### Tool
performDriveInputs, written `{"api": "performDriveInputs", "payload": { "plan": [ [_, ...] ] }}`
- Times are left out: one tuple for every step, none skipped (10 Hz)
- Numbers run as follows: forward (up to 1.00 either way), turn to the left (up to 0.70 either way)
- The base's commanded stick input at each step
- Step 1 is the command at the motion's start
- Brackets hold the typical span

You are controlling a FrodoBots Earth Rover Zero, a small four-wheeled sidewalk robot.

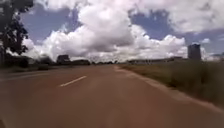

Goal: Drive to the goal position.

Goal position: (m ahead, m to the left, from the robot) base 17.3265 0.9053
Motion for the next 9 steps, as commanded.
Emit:
{"api": "performDriveInputs", "payload": {
  "plan": [
    [1.00,0.00],
    [1.00,0.00],
    [1.00,0.00],
    [1.00,0.00],
    [1.00,0.00],
    [1.00,0.00],
    [1.00,0.00],
    [1.00,0.00],
    [1.00,0.00]
  ]
}}
